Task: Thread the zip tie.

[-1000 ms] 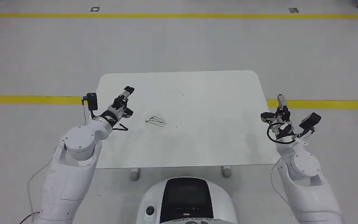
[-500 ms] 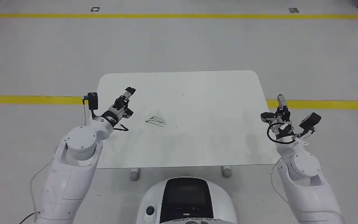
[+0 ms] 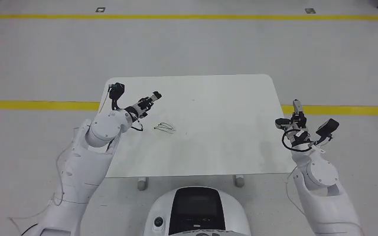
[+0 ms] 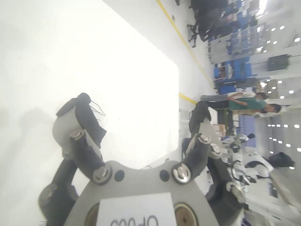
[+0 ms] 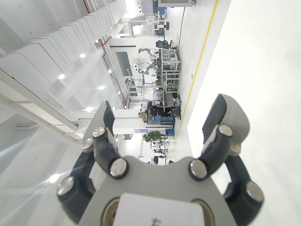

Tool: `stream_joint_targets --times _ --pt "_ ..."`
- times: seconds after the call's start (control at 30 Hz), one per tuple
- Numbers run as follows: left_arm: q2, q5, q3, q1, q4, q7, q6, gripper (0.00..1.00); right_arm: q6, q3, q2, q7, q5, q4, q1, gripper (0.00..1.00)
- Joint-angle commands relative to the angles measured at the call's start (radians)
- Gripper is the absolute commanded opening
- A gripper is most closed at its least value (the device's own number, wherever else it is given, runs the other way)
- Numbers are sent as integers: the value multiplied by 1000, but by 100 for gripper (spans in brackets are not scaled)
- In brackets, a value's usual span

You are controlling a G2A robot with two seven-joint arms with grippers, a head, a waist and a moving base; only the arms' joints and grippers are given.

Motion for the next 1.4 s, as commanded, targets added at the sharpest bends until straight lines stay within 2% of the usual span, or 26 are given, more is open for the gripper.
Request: stream_joint_targets --times 0.0,0.53,0.6,0.73,0.83,0.87,0.93,0.97,1.03,1.37 --pt "0 -10 -2 5 -3 1 0 100 0 0 0 0 0 0 0 100" --pt "0 -10 -2 5 -3 1 0 100 0 0 0 0 0 0 0 100" --pt "-2 43 44 -20 -24 -24 0 100 0 0 0 0 0 0 0 100" --pt "-21 101 147 -114 58 -93 0 100 0 0 0 0 0 0 0 100" --pt "-45 122 218 -185 137 -122 0 100 0 0 0 0 0 0 0 100" --pt "-56 141 241 -210 172 -109 0 100 0 0 0 0 0 0 0 100" --pt "-75 174 280 -233 228 -108 0 100 0 0 0 0 0 0 0 100" --pt "-88 168 289 -246 272 -112 0 100 0 0 0 0 0 0 0 100" --pt "-105 196 299 -259 319 -102 0 100 0 0 0 0 0 0 0 100" --pt "-105 196 299 -259 319 -102 0 100 0 0 0 0 0 0 0 100"
